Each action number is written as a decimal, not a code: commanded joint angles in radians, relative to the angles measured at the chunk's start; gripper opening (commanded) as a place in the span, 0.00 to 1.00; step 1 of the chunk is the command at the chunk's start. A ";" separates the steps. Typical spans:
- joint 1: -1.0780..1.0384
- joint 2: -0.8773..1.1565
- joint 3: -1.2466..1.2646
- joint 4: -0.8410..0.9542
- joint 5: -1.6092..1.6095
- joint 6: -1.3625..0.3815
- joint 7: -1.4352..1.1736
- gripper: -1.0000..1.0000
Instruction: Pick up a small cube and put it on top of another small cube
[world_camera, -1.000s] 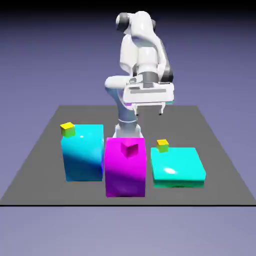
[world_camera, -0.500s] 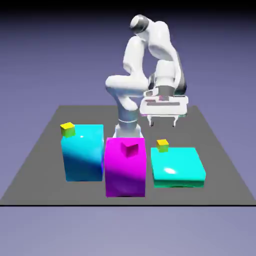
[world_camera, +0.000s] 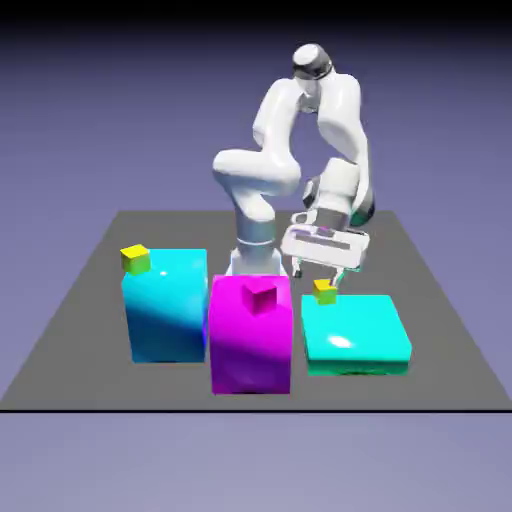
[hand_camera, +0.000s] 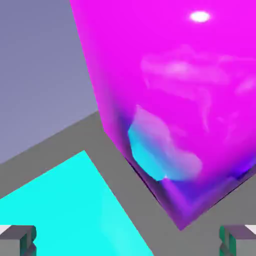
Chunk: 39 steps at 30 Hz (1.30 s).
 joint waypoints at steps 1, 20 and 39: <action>-0.012 -0.007 0.036 -0.004 0.022 -0.005 0.020 0.50; -0.239 -0.165 0.617 -0.021 0.458 -0.078 0.202 0.50; -0.284 -0.209 0.667 0.012 0.550 -0.081 0.135 0.00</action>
